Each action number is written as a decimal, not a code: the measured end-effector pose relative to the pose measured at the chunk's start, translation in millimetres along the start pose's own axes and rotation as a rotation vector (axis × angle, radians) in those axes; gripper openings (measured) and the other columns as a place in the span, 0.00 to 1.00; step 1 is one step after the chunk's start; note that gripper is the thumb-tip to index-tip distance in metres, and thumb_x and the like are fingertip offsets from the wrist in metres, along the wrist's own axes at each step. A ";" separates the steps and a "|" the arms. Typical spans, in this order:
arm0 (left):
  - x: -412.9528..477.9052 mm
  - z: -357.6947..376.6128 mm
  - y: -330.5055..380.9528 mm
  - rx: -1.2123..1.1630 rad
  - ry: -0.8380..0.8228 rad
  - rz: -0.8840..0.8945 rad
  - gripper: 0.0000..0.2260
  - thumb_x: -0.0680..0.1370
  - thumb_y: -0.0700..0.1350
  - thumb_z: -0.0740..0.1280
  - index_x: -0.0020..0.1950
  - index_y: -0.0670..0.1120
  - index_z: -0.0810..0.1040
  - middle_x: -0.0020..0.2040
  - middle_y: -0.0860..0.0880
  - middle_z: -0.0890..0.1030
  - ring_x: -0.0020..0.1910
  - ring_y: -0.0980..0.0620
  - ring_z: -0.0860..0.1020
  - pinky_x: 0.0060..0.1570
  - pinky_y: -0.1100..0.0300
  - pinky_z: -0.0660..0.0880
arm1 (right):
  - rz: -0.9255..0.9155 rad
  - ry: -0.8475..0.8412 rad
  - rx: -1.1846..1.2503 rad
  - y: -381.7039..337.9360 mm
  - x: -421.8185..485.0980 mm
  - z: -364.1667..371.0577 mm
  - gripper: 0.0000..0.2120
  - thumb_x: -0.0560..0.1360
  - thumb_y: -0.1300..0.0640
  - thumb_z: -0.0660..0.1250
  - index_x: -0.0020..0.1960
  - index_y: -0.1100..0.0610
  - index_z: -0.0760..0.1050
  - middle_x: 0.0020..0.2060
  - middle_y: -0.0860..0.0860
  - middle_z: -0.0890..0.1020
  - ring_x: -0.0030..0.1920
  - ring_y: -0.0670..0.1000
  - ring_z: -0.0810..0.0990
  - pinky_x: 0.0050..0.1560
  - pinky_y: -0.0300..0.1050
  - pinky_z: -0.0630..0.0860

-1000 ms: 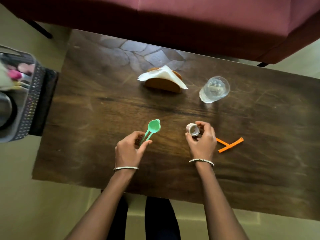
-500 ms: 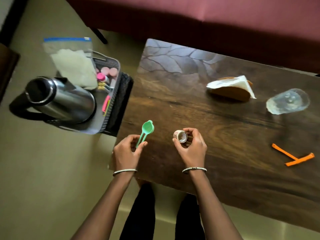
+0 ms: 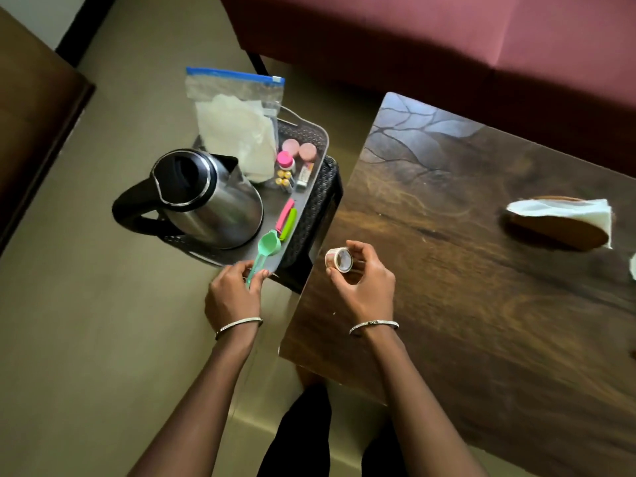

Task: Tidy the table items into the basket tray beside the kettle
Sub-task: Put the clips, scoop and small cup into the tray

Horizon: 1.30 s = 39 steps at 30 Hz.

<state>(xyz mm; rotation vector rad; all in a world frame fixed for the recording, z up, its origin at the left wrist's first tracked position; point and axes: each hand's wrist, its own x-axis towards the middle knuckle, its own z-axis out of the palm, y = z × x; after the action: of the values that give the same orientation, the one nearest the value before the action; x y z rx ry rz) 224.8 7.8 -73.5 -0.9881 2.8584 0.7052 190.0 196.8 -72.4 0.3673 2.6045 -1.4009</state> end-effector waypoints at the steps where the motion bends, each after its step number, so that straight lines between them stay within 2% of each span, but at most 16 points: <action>1: 7.0 1.3 -3.1 0.037 -0.018 -0.004 0.11 0.74 0.50 0.73 0.53 0.46 0.84 0.46 0.44 0.83 0.46 0.41 0.80 0.40 0.53 0.73 | -0.017 -0.017 -0.001 -5.1 5.4 6.5 0.19 0.71 0.52 0.77 0.60 0.55 0.78 0.51 0.48 0.85 0.52 0.50 0.84 0.55 0.52 0.80; 7: 38.2 10.7 -8.7 0.217 -0.084 0.020 0.11 0.74 0.50 0.72 0.52 0.46 0.83 0.47 0.42 0.82 0.47 0.39 0.79 0.41 0.50 0.73 | -0.143 -0.013 -0.007 -31.5 46.3 35.5 0.17 0.70 0.57 0.76 0.58 0.58 0.79 0.53 0.54 0.81 0.52 0.54 0.82 0.52 0.54 0.82; 12: 52.4 16.7 -9.2 0.331 -0.109 0.036 0.10 0.75 0.52 0.71 0.51 0.48 0.83 0.46 0.45 0.82 0.46 0.41 0.80 0.39 0.54 0.73 | -0.210 -0.059 -0.122 -47.4 77.3 62.2 0.15 0.71 0.51 0.75 0.55 0.55 0.79 0.48 0.51 0.84 0.46 0.52 0.83 0.48 0.53 0.81; 15: 56.2 20.9 -9.7 0.379 -0.118 0.035 0.11 0.75 0.53 0.70 0.52 0.49 0.83 0.46 0.46 0.83 0.46 0.43 0.81 0.38 0.55 0.73 | -0.257 -0.132 -0.268 -50.0 90.9 79.3 0.17 0.71 0.49 0.75 0.57 0.53 0.79 0.50 0.50 0.85 0.48 0.56 0.80 0.48 0.45 0.75; 20: 61.9 26.4 -4.8 0.449 -0.134 0.035 0.09 0.75 0.53 0.70 0.49 0.49 0.82 0.43 0.47 0.84 0.43 0.44 0.82 0.36 0.58 0.70 | -0.349 -0.168 -0.594 -55.5 104.2 108.6 0.17 0.73 0.44 0.71 0.59 0.50 0.76 0.54 0.49 0.84 0.55 0.57 0.73 0.50 0.51 0.67; 24: 69.0 28.2 -2.6 0.498 -0.165 0.017 0.10 0.74 0.53 0.72 0.46 0.47 0.82 0.38 0.45 0.84 0.39 0.44 0.83 0.35 0.59 0.69 | -0.394 -0.140 -0.722 -57.7 107.3 125.3 0.16 0.73 0.45 0.70 0.58 0.50 0.76 0.54 0.48 0.83 0.58 0.57 0.72 0.50 0.52 0.63; 30: 74.0 31.2 4.3 0.596 -0.207 -0.006 0.09 0.72 0.53 0.74 0.42 0.48 0.81 0.33 0.47 0.83 0.34 0.47 0.83 0.30 0.62 0.69 | -0.421 -0.094 -0.786 -56.1 109.6 137.6 0.13 0.72 0.49 0.70 0.56 0.50 0.77 0.52 0.48 0.82 0.56 0.57 0.74 0.51 0.53 0.63; 36: 74.7 31.2 3.4 0.595 -0.215 0.006 0.07 0.72 0.51 0.73 0.42 0.48 0.80 0.34 0.48 0.83 0.33 0.48 0.83 0.29 0.61 0.71 | -0.418 -0.030 -0.894 -60.4 114.3 150.3 0.08 0.78 0.54 0.65 0.56 0.50 0.78 0.51 0.50 0.81 0.55 0.57 0.75 0.52 0.53 0.67; 39: 72.9 28.2 1.0 0.579 -0.191 0.014 0.06 0.72 0.49 0.74 0.42 0.48 0.81 0.34 0.48 0.83 0.32 0.47 0.83 0.28 0.60 0.71 | -0.433 -0.016 -0.917 -60.6 115.1 153.3 0.07 0.78 0.54 0.65 0.55 0.51 0.78 0.49 0.51 0.82 0.53 0.57 0.76 0.52 0.53 0.68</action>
<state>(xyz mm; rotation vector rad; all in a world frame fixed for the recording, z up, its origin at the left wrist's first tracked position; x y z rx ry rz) 163.0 -21.6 -111.4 -0.7596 2.6464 -0.0447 66.2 52.4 -137.5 -0.3454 3.0516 -0.1378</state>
